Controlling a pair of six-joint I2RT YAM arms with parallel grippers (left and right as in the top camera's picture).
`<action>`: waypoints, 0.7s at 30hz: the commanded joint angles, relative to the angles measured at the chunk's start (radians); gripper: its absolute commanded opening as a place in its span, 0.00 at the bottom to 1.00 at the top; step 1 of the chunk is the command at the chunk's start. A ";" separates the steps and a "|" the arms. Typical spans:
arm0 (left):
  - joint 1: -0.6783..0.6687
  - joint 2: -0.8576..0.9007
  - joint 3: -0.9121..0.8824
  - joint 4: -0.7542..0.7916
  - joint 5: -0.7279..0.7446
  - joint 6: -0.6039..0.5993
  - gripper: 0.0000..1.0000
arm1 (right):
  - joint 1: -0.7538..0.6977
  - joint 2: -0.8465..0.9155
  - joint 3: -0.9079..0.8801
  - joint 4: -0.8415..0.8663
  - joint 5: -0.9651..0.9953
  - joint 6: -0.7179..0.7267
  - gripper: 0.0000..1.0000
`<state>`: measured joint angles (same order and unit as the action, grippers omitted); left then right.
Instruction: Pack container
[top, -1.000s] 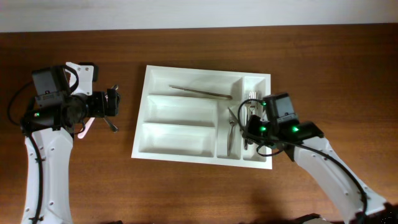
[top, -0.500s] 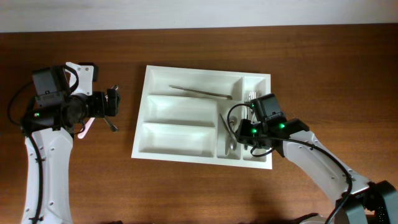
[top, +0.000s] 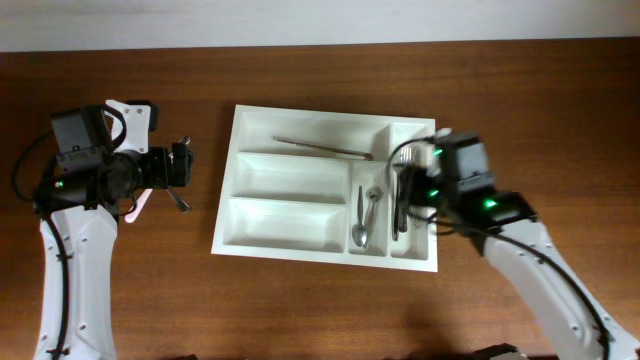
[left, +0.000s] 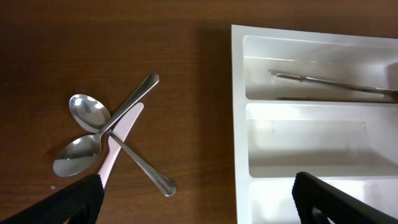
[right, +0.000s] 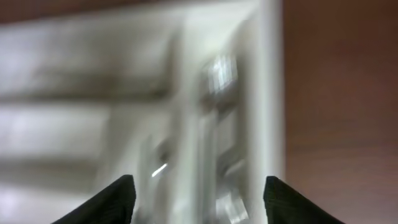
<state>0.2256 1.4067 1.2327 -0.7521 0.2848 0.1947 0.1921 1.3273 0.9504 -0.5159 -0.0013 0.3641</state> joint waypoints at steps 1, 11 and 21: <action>0.003 0.003 0.015 0.002 0.015 0.016 0.99 | -0.147 -0.011 0.026 0.016 0.136 -0.134 0.68; 0.003 0.003 0.015 0.002 0.015 0.016 0.99 | -0.554 0.093 0.026 0.249 -0.074 -0.373 0.69; 0.002 0.003 0.015 -0.084 0.054 -0.078 0.99 | -0.591 0.140 0.026 0.288 -0.074 -0.401 0.97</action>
<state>0.2256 1.4067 1.2346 -0.7940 0.2981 0.1741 -0.3943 1.4620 0.9642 -0.2245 -0.0555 -0.0086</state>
